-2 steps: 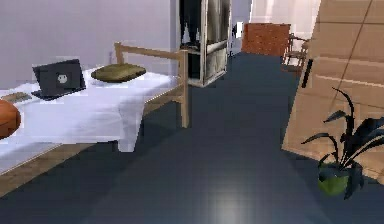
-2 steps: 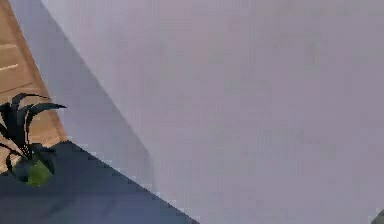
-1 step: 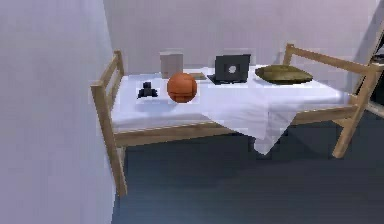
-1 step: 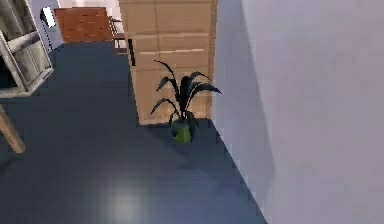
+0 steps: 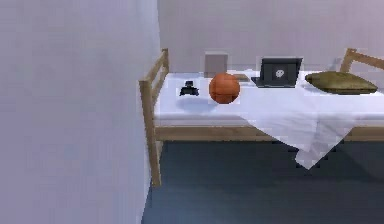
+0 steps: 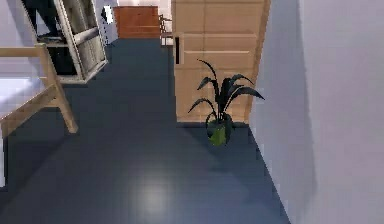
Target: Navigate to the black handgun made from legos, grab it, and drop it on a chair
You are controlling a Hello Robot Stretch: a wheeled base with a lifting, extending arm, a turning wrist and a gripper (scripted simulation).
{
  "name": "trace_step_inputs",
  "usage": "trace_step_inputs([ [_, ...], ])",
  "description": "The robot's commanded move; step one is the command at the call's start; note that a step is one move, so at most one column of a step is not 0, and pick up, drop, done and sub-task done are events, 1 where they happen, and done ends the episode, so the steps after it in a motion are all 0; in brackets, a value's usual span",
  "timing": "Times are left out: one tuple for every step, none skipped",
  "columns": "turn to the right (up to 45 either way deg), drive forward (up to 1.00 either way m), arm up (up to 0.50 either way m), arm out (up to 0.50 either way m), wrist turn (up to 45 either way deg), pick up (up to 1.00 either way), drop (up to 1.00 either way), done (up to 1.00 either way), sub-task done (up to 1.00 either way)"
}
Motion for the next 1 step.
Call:
trace_step_inputs([
  [0.0, 0.85, 0.0, 0.0, 0.0, 0.0, 0.0, 0.0, 0.0],
])
